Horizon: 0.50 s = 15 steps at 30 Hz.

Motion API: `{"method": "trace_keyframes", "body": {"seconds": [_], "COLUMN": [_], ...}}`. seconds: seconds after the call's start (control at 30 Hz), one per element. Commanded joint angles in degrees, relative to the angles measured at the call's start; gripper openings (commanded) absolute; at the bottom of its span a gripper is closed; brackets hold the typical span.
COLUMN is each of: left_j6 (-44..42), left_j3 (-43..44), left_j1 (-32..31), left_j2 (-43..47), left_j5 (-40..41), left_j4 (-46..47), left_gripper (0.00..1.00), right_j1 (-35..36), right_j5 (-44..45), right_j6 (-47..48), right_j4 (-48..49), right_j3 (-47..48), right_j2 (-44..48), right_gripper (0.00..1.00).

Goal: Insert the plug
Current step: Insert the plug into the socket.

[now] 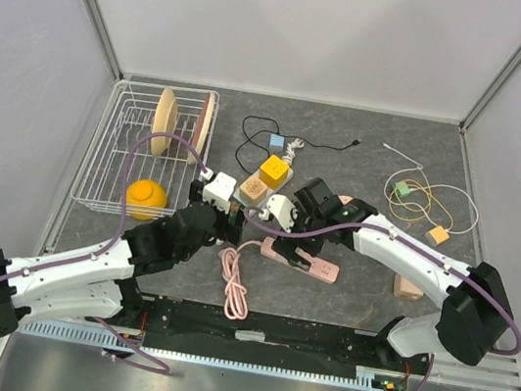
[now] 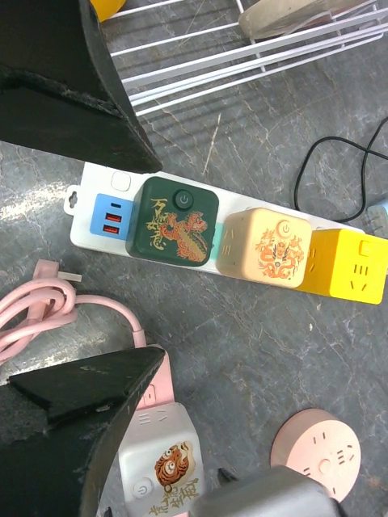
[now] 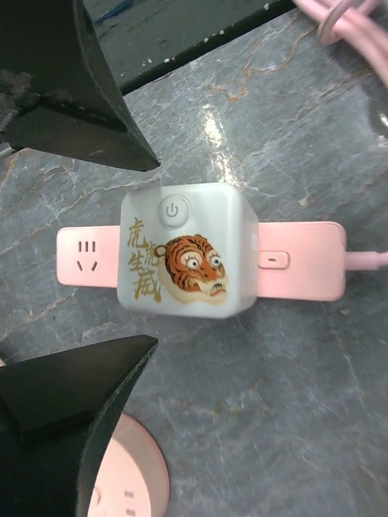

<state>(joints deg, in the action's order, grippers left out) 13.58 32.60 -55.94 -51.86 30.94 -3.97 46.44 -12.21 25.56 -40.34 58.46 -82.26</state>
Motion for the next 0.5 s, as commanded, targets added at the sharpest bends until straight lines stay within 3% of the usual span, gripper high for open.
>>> {"method": "trace_keyframes", "body": {"seconds": [0.0, 0.47], "left_j6": [4.1, 14.4], "left_j3": [-1.2, -4.0], "left_j1": [0.3, 0.3], "left_j2": [2.2, 7.6], "left_j5": [1.1, 9.6], "left_j4": [3.7, -2.0], "left_gripper": [0.94, 0.94], "right_j1": [0.0, 1.6], "right_j5": [0.9, 3.1], "right_j6": [0.6, 2.2], "right_j4": [-3.4, -10.0], "right_j3": [6.0, 14.1], "right_j2": [-0.2, -8.5], "right_gripper": [0.89, 0.84]}}
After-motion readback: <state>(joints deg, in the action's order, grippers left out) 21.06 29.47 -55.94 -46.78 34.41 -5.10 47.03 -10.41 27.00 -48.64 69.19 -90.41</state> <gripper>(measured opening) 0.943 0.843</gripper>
